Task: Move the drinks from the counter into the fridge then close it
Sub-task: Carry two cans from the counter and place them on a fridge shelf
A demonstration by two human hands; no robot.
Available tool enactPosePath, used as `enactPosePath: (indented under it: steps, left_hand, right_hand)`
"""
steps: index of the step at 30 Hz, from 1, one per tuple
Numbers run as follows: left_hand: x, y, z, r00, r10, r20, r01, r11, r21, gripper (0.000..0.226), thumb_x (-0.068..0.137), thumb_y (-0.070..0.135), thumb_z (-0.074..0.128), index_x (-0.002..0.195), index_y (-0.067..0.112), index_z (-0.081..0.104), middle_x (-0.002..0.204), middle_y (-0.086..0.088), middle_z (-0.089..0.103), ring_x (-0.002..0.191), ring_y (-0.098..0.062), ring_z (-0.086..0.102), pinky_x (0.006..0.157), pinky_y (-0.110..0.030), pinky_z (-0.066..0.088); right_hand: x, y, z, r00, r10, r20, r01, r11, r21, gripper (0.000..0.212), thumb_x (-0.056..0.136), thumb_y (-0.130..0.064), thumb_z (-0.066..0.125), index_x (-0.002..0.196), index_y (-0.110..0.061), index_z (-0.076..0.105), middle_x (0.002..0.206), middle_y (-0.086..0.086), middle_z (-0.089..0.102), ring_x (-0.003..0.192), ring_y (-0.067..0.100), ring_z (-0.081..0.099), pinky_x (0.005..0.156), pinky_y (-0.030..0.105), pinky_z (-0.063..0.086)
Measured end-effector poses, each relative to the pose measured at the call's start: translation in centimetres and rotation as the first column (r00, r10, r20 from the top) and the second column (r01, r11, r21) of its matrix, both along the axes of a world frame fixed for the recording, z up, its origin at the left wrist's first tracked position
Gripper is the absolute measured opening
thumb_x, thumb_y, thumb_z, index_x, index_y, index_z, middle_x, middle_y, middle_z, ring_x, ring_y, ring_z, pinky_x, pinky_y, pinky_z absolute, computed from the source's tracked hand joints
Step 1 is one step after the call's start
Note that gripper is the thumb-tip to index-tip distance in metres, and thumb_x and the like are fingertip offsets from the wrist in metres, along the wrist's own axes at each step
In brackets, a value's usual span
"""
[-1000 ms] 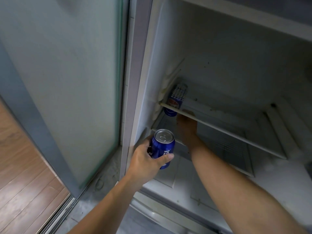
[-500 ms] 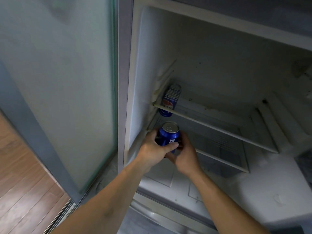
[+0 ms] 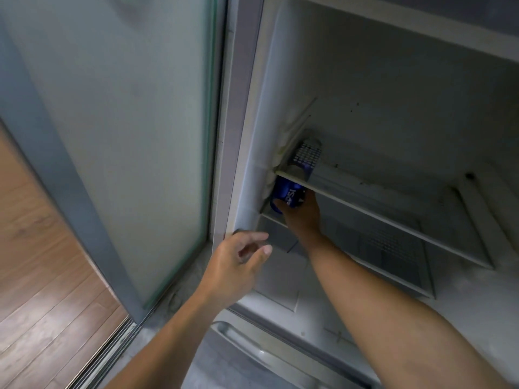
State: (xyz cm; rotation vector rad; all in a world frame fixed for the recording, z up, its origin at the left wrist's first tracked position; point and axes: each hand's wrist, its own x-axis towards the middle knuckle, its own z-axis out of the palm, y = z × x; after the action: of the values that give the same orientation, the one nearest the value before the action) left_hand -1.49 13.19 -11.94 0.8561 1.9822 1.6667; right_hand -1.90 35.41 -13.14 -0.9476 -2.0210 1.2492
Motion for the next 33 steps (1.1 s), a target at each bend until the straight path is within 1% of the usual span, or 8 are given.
enactPosePath:
  steps: [3, 7, 13, 16, 20, 25, 29, 33]
  left_hand:
    - [0.3, -0.6, 0.0, 0.999, -0.025, -0.024, 0.025, 1.0, -0.01, 0.027, 0.089, 0.044, 0.064, 0.114, 0.035, 0.068, 0.092, 0.024, 0.064, 0.089, 0.005, 0.062, 0.076, -0.013, 0.047]
    - [0.8, -1.2, 0.7, 0.998, -0.047, -0.035, 0.048, 0.999, 0.004, 0.016, 0.09, 0.039, 0.065, 0.104, 0.046, 0.062, 0.085, 0.03, 0.064, 0.085, 0.01, 0.061, 0.07, -0.007, 0.045]
    - [1.8, -4.1, -0.3, 0.999, -0.035, -0.011, 0.035, 0.998, 0.046, 0.012, 0.091, 0.026, 0.068, 0.094, 0.038, 0.067, 0.085, 0.015, 0.069, 0.078, 0.005, 0.064, 0.068, -0.011, 0.047]
    - [2.3, -5.7, -2.3, 0.998, -0.027, 0.05, 0.024, 0.998, 0.05, 0.008, 0.091, 0.025, 0.069, 0.092, 0.032, 0.07, 0.078, 0.014, 0.069, 0.072, -0.003, 0.063, 0.069, -0.026, 0.054]
    - [3.7, -7.4, -5.7, 0.99, -0.026, 0.139, 0.019, 0.998, 0.052, 0.008, 0.092, 0.023, 0.067, 0.091, 0.029, 0.071, 0.078, 0.005, 0.072, 0.074, -0.012, 0.067, 0.072, -0.038, 0.057]
    - [6.7, -9.6, -9.9, 0.981, -0.06, 0.186, 0.067, 0.997, -0.034, 0.013, 0.092, 0.021, 0.066, 0.088, 0.03, 0.075, 0.08, -0.001, 0.072, 0.073, -0.01, 0.063, 0.071, -0.036, 0.053]
    - [9.8, -10.8, -12.6, 0.976, -0.142, 0.168, 0.173, 0.967, -0.186, 0.017, 0.092, 0.028, 0.065, 0.087, 0.042, 0.072, 0.078, 0.004, 0.073, 0.069, -0.008, 0.064, 0.071, -0.037, 0.055]
    - [14.2, -11.6, -15.2, 0.961, -0.251, 0.116, 0.276, 0.897, -0.346, 0.014, 0.089, 0.034, 0.067, 0.085, 0.047, 0.069, 0.077, 0.009, 0.074, 0.076, -0.015, 0.069, 0.078, -0.047, 0.059]
  right_hand:
    - [-0.8, 0.4, 0.0, 0.992, -0.089, 0.086, 0.087, 0.996, 0.027, 0.075, 0.075, -0.026, 0.087, 0.138, -0.004, 0.051, 0.136, 0.019, 0.055, 0.12, 0.032, 0.059, 0.101, 0.038, 0.05]
    - [-0.6, 0.5, 0.5, 0.985, -0.097, 0.146, 0.086, 0.993, 0.082, 0.068, 0.077, -0.028, 0.084, 0.133, -0.003, 0.055, 0.13, 0.02, 0.059, 0.115, 0.034, 0.062, 0.098, 0.044, 0.051]
    - [3.5, -3.6, 0.8, 0.981, -0.177, 0.072, 0.161, 0.968, 0.191, 0.038, 0.086, -0.022, 0.07, 0.122, -0.014, 0.06, 0.107, 0.008, 0.066, 0.096, 0.026, 0.065, 0.08, 0.03, 0.049]
    - [7.4, -7.0, -0.6, 0.979, -0.198, 0.044, 0.189, 0.969, 0.161, 0.027, 0.087, -0.021, 0.068, 0.113, -0.017, 0.063, 0.096, 0.002, 0.067, 0.084, 0.019, 0.065, 0.069, 0.022, 0.045]
    - [14.0, -11.4, -3.2, 0.968, -0.234, 0.094, 0.226, 0.97, 0.083, 0.028, 0.089, -0.027, 0.07, 0.115, -0.021, 0.063, 0.094, -0.007, 0.066, 0.082, 0.005, 0.061, 0.073, 0.017, 0.048]
    - [23.6, -16.2, -6.1, 0.927, -0.352, 0.134, 0.356, 0.934, -0.01, 0.023, 0.09, -0.016, 0.068, 0.113, -0.016, 0.066, 0.084, -0.015, 0.064, 0.073, -0.009, 0.06, 0.067, 0.005, 0.044]
    - [31.5, -19.6, -8.3, 0.879, -0.426, 0.215, 0.455, 0.884, -0.107, 0.023, 0.092, -0.021, 0.068, 0.115, -0.019, 0.066, 0.09, -0.011, 0.068, 0.083, 0.003, 0.064, 0.078, 0.016, 0.052]
    - [40.4, -23.4, -10.9, 0.797, -0.544, 0.26, 0.593, 0.786, -0.173, 0.023, 0.09, -0.022, 0.069, 0.112, -0.02, 0.065, 0.087, -0.013, 0.067, 0.08, 0.002, 0.063, 0.07, 0.011, 0.047]
